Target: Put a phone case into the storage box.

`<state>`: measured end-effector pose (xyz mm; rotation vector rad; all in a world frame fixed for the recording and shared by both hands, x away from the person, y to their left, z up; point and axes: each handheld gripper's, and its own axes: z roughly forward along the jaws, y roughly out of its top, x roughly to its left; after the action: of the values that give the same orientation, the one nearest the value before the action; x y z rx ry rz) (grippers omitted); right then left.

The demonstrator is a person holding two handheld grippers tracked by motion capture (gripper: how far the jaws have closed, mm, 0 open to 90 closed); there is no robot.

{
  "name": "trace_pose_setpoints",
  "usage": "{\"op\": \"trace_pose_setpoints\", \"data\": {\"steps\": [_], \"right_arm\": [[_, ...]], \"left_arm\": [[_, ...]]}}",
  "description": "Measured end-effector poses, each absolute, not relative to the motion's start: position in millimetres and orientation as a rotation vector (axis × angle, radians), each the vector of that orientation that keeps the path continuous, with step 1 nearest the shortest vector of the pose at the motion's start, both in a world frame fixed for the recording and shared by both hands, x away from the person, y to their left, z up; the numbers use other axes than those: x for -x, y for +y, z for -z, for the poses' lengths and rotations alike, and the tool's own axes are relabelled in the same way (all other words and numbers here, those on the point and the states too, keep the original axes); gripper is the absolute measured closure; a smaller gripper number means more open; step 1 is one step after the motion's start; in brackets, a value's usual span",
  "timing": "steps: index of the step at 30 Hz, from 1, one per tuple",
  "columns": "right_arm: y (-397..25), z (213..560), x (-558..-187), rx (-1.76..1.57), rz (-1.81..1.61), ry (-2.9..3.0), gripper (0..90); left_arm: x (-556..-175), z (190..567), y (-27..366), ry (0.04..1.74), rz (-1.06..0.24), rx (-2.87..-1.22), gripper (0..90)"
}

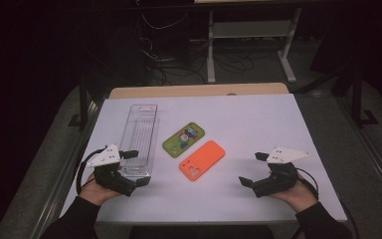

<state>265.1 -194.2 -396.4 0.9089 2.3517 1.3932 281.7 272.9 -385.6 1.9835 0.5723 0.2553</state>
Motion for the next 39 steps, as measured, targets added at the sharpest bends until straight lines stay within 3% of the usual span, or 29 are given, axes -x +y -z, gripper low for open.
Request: {"op": "trace_pose_setpoints", "data": {"steps": [5,8,9,18,37,39], "right_arm": [[-194,397,-266,-0.906,-1.399,2.351,1.6],[-194,397,-266,-0.905,-1.392,2.355,1.6],[-194,397,-266,-0.903,-1.39,2.357,1.7],[-194,398,-269,-0.914,-1.397,2.361,1.7],[-185,399,-273,-0.89,-1.375,2.396,1.9],[-185,399,-274,-0.891,-1.375,2.396,1.9]], "left_arm": [[-285,383,268,0.575,-0.247,-1.976,1.9],[-289,379,263,0.587,-0.238,-1.971,7.6],[-291,377,261,0.596,-0.236,-1.97,14.2],[-303,369,238,0.628,-0.233,-1.989,25.2],[-341,357,188,0.707,-0.208,-2.043,64.3],[-345,358,182,0.72,-0.202,-2.046,71.5]]}}
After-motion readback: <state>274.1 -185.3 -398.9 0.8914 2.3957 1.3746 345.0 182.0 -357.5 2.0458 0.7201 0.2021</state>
